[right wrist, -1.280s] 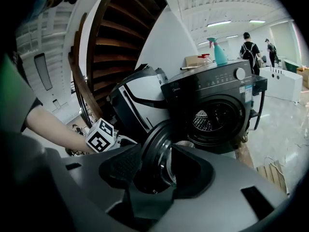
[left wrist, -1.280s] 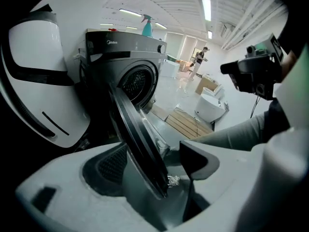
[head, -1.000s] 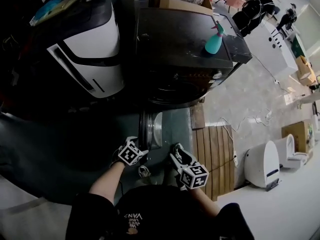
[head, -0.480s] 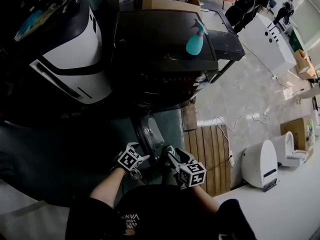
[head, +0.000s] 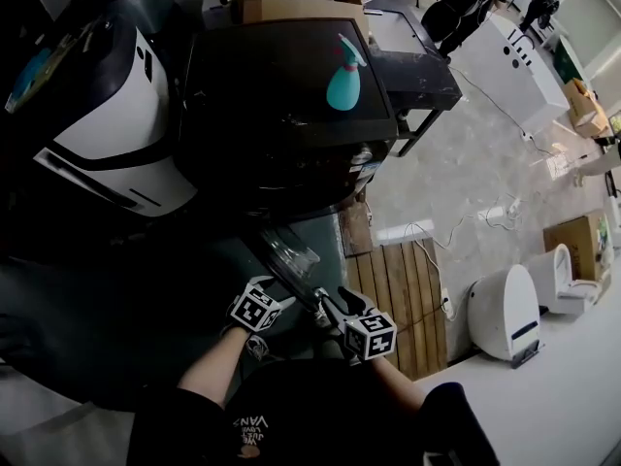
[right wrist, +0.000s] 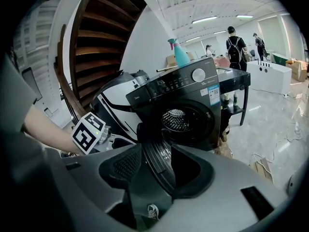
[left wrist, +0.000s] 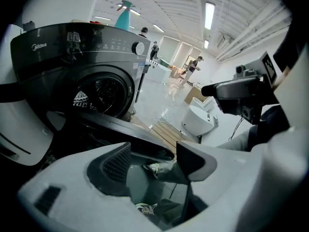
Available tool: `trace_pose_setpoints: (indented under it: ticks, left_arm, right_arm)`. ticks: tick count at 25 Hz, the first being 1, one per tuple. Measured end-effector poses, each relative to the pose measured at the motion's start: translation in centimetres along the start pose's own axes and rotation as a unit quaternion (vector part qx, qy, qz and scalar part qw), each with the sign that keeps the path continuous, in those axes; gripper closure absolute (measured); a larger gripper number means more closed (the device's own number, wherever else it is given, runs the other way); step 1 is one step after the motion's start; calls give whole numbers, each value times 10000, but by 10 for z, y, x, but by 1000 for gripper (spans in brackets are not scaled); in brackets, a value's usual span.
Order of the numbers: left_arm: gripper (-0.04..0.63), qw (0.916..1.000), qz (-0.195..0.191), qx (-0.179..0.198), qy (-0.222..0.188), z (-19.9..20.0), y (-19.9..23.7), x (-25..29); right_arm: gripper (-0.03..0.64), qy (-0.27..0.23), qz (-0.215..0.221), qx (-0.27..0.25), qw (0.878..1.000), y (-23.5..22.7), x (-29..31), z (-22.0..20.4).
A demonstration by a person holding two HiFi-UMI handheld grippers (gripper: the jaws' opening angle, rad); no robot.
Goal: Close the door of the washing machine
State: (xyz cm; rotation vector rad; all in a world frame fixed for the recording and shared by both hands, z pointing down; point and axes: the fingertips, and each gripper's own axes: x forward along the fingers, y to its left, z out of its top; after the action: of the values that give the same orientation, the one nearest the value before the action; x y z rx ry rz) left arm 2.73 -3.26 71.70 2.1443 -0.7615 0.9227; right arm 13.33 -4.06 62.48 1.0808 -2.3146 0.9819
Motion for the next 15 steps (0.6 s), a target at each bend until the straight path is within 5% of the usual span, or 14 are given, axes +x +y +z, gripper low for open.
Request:
trace_pose_setpoints:
  ticks: [15]
  left_arm:
    - [336,9988,110,-334,-344,86,15,49]
  right_arm:
    - [433,120,48,148,9998,-82,38,28]
